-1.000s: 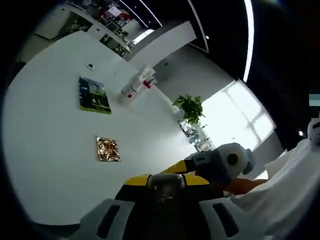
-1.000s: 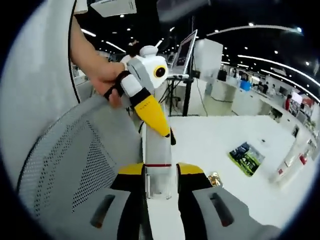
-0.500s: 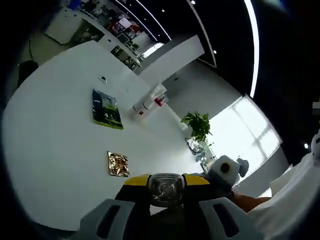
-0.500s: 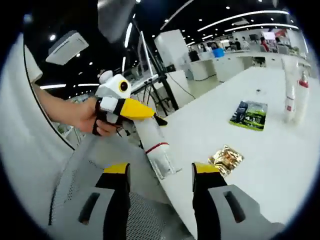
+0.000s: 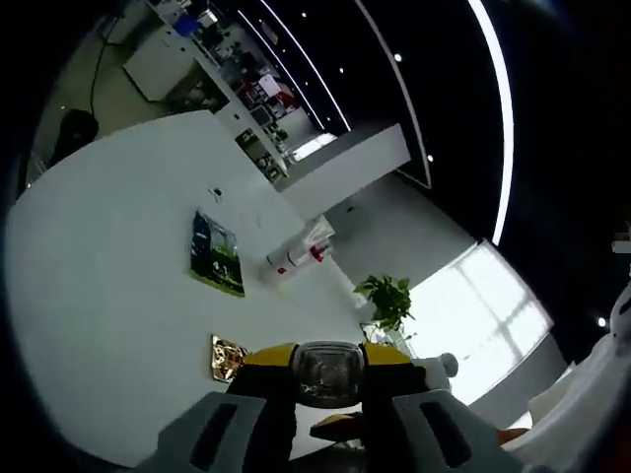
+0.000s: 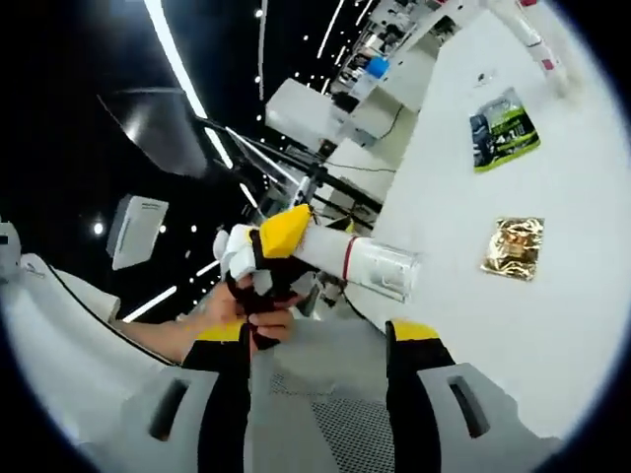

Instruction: Arrange the skincare products in the storage area until every visible bottle or jar stands upright without overlapping.

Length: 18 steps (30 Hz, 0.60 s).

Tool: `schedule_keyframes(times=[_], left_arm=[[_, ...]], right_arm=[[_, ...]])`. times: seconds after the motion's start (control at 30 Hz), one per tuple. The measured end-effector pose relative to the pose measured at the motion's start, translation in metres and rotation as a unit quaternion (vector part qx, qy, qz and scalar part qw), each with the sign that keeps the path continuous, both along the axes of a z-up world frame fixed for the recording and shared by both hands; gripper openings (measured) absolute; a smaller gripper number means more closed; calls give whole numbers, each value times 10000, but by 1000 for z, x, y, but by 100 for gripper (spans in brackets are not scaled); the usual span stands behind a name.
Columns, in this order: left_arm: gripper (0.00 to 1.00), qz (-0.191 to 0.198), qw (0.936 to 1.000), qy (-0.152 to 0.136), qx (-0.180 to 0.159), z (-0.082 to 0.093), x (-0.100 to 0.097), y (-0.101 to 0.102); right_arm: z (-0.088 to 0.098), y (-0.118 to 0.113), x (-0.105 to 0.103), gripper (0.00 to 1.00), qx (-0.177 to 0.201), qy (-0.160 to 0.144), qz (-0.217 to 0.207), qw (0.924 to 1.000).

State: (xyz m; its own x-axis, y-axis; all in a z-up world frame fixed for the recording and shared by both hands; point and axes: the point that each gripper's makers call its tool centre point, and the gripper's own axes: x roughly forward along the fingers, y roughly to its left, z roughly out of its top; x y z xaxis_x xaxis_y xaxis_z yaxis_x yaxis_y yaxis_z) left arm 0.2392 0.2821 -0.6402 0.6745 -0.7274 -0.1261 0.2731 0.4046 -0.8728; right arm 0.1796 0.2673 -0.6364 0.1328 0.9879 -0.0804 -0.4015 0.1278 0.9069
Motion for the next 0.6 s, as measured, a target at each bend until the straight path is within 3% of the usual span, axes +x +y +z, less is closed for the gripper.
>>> schedule_keyframes(times=[0.1, 0.17, 0.27, 0.33, 0.4, 0.43, 0.6], left_arm=[[24, -382, 9978, -277, 470, -5, -9, -11], [24, -497, 9964, -365, 579, -5, -12, -14], [24, -577, 9941, -610, 691, -1, -14, -17], [24, -708, 9897, -804, 949, -3, -16, -19], [24, -924, 9834, -963, 1228, -6, -21, -24], [24, -1063, 9780, -1085, 1430, -9, -25, -27], [24, -1342, 9637, -1398, 1835, -15, -34, -37]], right_arm=[[18, -4, 19, 51, 654, 445, -498, 9956], [20, -9, 27, 49, 810, 607, -701, 9924], [13, -18, 39, 44, 872, 904, -1039, 9866], [11, -20, 40, 44, 886, 1005, -1111, 9847], [6, -21, 44, 44, 724, 955, -1257, 9848], [4, -22, 44, 45, 704, 1021, -1272, 9841], [-7, -27, 51, 39, 684, 1355, -1563, 9760]])
